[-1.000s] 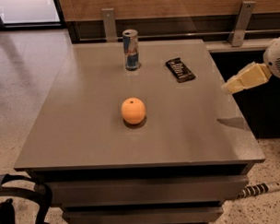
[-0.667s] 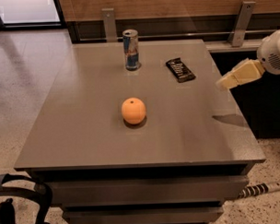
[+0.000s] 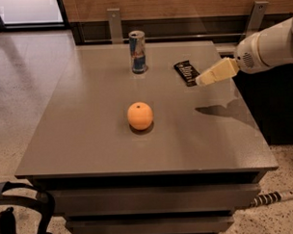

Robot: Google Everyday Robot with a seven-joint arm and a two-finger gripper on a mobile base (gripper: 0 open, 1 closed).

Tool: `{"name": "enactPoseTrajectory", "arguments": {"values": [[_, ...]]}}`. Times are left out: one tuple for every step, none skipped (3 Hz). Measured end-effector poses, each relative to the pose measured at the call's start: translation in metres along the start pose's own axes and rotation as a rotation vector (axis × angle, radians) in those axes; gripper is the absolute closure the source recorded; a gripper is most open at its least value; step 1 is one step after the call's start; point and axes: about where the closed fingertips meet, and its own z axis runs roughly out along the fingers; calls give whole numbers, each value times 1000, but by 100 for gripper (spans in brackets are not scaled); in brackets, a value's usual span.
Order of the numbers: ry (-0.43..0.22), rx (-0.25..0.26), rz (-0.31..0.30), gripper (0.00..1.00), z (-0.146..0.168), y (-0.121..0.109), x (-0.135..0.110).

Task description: Pick rxbar chocolate

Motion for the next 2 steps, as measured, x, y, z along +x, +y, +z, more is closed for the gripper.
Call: {"name": "enactPoseTrajectory", "arguments": {"values": [[-75, -21, 23, 0, 54, 9, -10], [-115, 8, 20, 0, 77, 5, -13]]}}
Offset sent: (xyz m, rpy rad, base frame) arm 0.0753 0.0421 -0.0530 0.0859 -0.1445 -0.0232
